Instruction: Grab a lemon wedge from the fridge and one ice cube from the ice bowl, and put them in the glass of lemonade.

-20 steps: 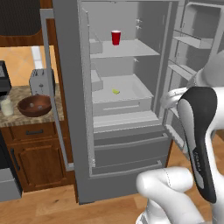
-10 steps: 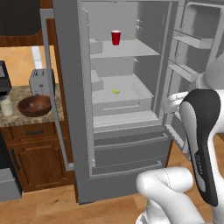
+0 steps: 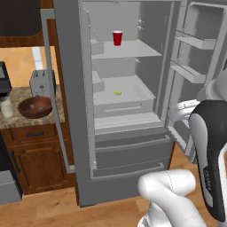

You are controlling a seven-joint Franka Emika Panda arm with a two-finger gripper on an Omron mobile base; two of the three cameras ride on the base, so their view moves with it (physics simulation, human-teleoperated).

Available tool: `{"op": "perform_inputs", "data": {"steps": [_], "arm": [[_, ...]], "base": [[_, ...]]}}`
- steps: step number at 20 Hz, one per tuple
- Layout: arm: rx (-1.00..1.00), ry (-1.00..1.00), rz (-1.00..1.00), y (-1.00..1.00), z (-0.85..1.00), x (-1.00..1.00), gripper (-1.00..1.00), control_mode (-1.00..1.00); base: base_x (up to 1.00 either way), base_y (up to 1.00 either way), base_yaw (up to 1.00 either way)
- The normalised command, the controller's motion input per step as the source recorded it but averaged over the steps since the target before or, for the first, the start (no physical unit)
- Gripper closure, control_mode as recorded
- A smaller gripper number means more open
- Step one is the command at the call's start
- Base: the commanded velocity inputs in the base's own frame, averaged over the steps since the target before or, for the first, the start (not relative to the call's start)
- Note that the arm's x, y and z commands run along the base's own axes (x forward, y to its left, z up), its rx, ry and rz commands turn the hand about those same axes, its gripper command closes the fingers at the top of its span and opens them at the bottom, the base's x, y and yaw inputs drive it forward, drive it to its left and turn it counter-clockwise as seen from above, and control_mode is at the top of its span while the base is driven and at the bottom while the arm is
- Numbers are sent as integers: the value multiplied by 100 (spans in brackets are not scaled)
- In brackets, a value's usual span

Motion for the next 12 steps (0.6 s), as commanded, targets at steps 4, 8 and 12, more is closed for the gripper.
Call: {"op": "perform_inputs", "data": {"steps": [4, 8, 12], "arm": [[0, -3, 0, 0, 0, -9, -100, -100], [0, 0, 0, 0, 0, 0, -100, 100], [0, 0, 0, 0, 0, 0, -100, 100]], "base": [[0, 0, 0], [7, 0, 0], [66, 0, 0]]}}
